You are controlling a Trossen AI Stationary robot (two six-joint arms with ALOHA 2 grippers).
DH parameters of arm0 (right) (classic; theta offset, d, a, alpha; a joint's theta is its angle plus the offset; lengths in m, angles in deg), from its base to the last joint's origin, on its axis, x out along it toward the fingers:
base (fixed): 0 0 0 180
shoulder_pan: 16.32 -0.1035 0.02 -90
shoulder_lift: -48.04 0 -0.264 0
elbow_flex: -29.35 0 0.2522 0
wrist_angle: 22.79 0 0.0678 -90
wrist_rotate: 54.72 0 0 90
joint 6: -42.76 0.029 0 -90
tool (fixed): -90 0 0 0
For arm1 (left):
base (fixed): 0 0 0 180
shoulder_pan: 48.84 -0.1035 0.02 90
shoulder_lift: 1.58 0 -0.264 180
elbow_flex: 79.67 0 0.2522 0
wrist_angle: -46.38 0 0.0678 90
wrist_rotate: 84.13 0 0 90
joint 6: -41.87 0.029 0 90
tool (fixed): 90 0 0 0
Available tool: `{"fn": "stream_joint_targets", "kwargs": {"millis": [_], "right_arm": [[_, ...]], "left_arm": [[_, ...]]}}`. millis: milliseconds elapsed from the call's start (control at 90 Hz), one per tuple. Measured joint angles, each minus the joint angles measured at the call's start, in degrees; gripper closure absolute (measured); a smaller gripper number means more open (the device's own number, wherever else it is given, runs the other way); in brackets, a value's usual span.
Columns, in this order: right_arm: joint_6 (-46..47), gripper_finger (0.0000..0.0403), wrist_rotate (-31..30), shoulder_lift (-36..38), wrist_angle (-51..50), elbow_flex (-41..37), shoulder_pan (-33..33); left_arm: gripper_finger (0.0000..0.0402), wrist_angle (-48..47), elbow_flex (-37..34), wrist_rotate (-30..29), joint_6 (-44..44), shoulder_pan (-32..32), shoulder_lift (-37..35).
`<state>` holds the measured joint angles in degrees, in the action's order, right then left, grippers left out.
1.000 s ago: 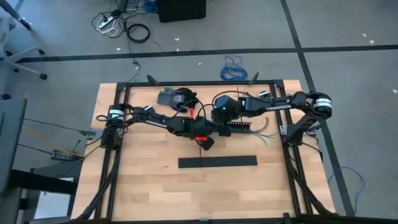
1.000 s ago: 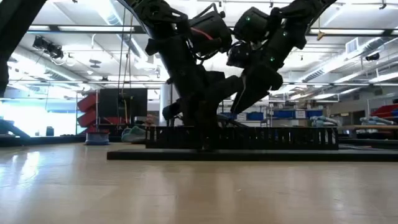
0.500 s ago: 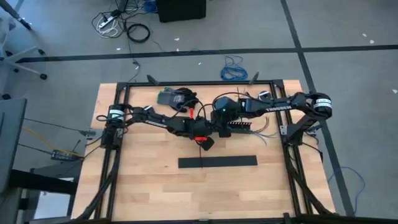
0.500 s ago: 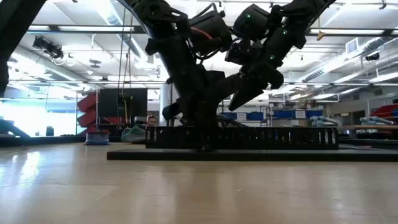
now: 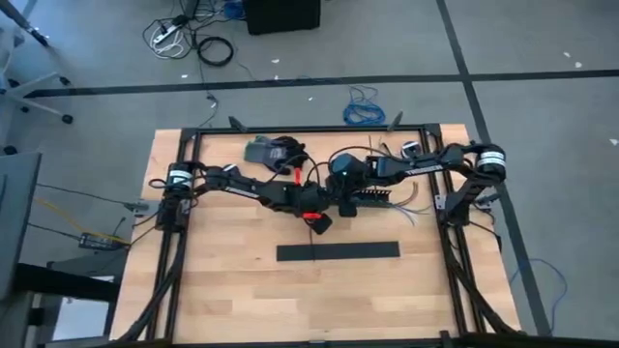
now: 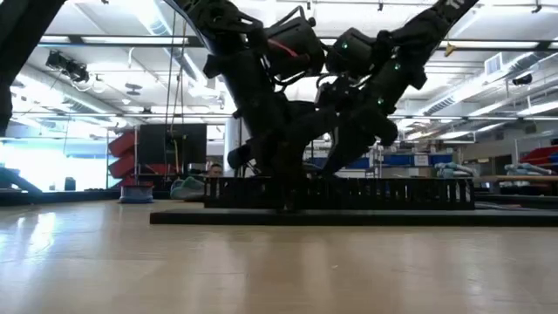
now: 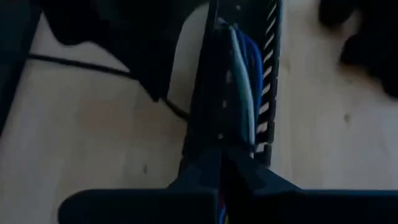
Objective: Ziptie cables
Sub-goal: Put the ziptied wire cables into the black cable duct
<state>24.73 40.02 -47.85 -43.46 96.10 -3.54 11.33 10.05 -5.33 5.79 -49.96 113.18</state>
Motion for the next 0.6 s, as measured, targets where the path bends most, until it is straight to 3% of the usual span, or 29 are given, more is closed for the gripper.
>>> {"fn": "stream_joint_targets", "kwargs": {"millis": [322,600], "right_arm": [[-0.1,0.0403,1.7,3.4,0.5,0.1,-0.3],[0.0,0.0403,4.2,0.8,5.7,-0.6,1.4]], "left_arm": [[0.0401,-0.7,0.1,0.5,0.1,0.1,0.0],[0.0402,-0.6,0.1,1.3,1.4,0.1,0.0]]}}
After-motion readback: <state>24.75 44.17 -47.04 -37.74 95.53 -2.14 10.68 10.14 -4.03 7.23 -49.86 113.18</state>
